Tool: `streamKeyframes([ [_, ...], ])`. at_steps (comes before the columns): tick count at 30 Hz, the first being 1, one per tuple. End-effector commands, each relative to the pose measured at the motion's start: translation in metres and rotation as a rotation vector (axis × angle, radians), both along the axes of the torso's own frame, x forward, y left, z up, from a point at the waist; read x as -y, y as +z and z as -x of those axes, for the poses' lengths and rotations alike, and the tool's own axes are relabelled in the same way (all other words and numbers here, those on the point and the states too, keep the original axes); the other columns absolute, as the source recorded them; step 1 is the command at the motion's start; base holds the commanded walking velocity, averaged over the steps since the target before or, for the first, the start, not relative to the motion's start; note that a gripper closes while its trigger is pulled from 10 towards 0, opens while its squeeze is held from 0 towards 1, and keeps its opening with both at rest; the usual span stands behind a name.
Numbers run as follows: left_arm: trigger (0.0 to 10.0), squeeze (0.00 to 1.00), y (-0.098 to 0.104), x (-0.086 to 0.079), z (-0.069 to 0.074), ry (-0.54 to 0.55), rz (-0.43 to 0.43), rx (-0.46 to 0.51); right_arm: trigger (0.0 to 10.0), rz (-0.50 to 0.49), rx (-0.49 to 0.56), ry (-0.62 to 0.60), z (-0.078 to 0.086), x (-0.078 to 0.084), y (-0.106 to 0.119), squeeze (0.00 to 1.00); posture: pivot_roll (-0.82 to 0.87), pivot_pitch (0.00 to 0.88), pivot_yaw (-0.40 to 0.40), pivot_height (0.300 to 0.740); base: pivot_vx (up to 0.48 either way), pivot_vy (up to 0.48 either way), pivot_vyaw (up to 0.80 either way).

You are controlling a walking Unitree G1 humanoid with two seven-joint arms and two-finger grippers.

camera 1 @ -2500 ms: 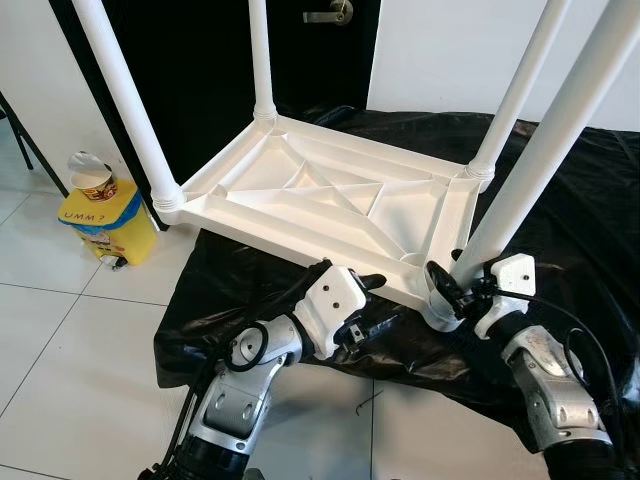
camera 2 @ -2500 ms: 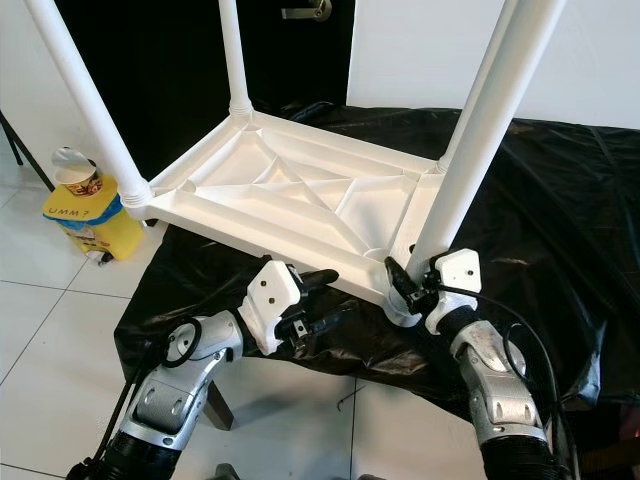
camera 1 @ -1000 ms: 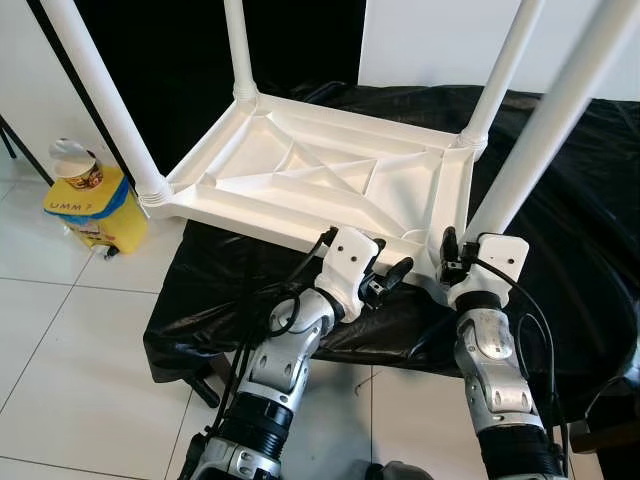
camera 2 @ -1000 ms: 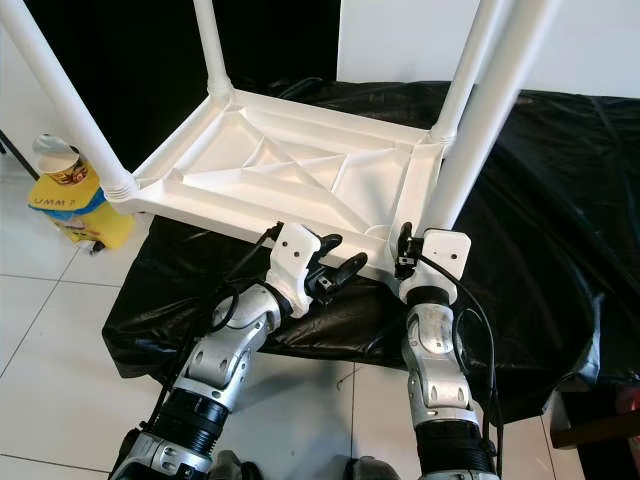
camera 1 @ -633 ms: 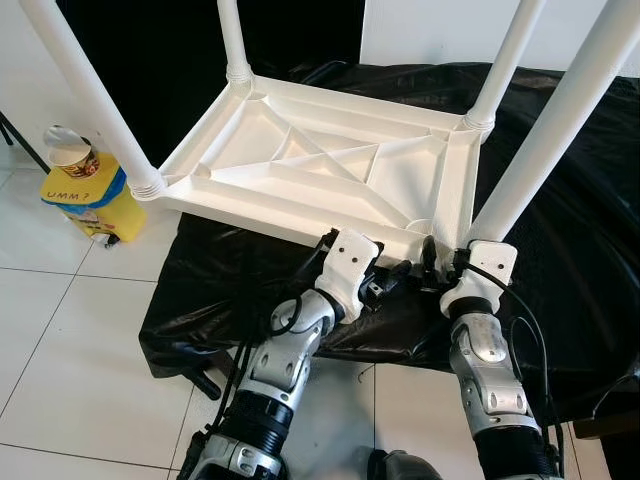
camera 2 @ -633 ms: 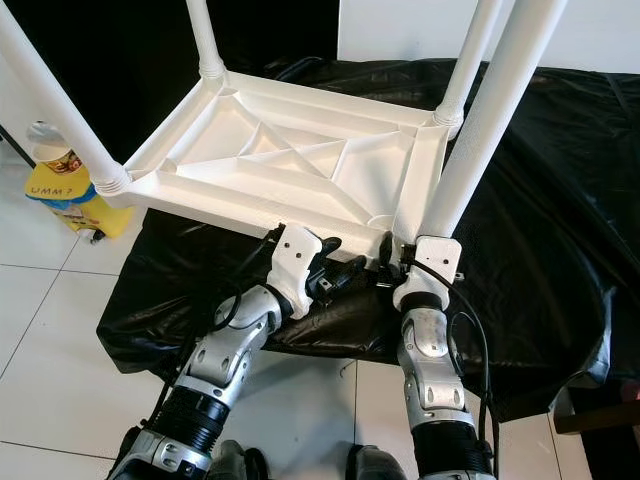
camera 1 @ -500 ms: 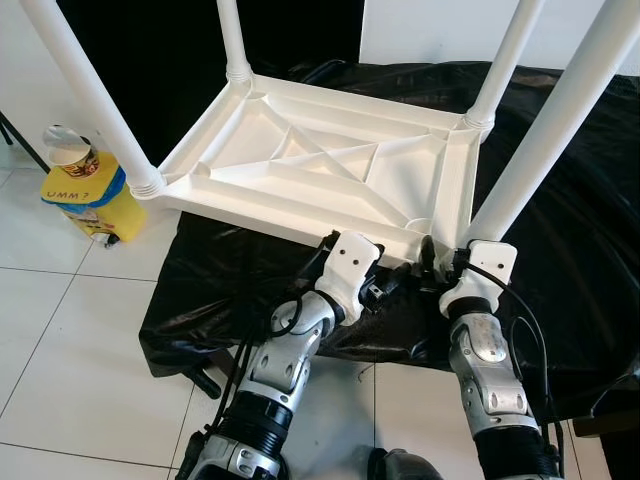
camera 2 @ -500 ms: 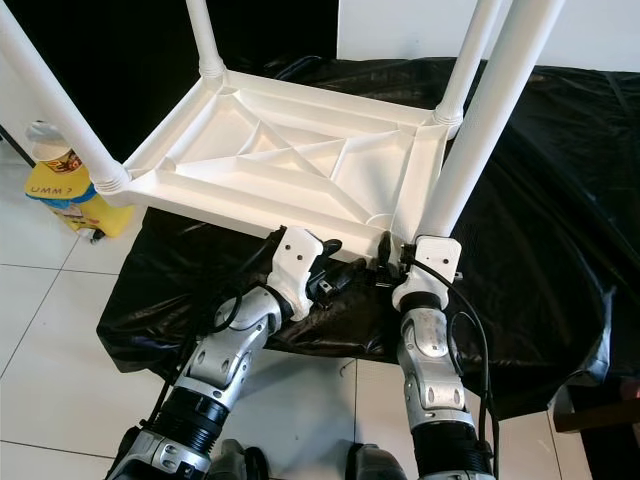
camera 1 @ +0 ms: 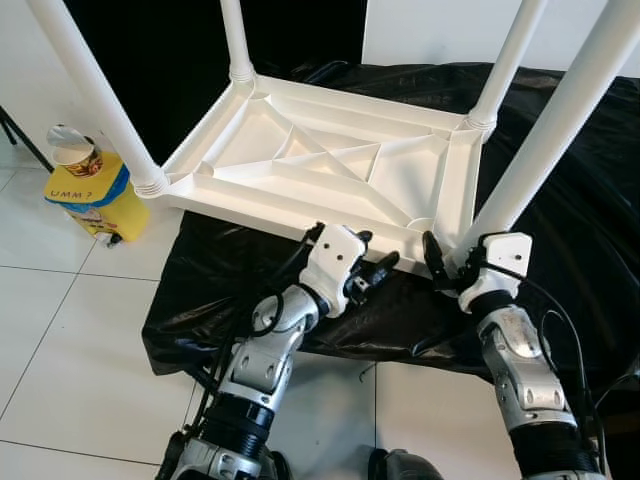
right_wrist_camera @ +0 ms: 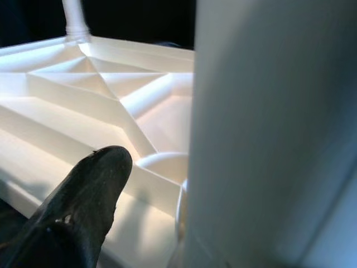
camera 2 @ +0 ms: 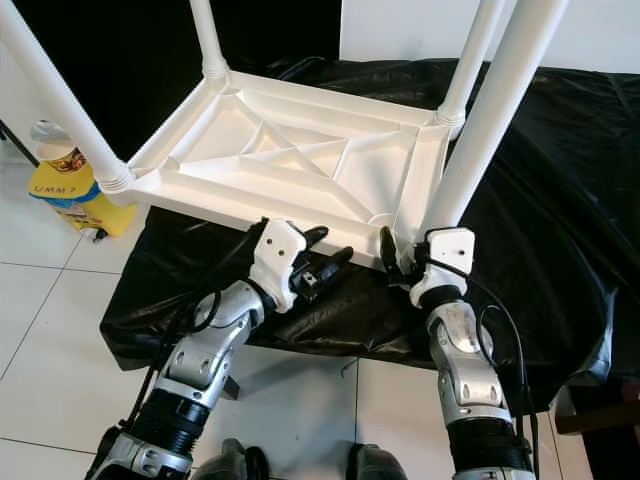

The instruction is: Building children table

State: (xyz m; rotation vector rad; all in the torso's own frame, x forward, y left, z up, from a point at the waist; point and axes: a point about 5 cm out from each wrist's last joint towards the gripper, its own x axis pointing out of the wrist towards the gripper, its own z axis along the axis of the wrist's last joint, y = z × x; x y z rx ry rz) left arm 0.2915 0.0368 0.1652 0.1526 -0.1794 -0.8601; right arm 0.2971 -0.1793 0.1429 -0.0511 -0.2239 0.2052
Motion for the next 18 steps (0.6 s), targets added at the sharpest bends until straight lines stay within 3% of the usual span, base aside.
streamKeyframes([
  [1,10.0,0.0,0.003,0.001,0.008,-0.132,-0.03,0.012,10.0,0.016,-0.009,0.078,-0.002,0.0,0.003,0.0,0.0,0.083,-0.01,0.74,0.0,0.0,0.0],
  [5,10.0,0.0,0.005,-0.001,0.008,-0.141,-0.035,0.022,10.0,0.03,-0.016,0.124,-0.003,-0.001,0.004,0.0,0.0,0.079,-0.01,0.74,0.0,0.0,0.0],
  [8,10.0,0.0,0.011,-0.004,0.017,-0.209,-0.002,0.011,10.0,0.08,-0.039,0.206,-0.005,0.002,0.006,0.0,-0.01,0.021,-0.017,0.74,0.0,0.0,0.0],
  [18,10.0,0.0,0.006,-0.006,0.021,-0.229,-0.023,0.008,10.0,0.101,-0.087,0.25,-0.003,0.007,-0.002,0.0,0.0,0.0,-0.037,0.74,0.0,0.0,0.0],
])
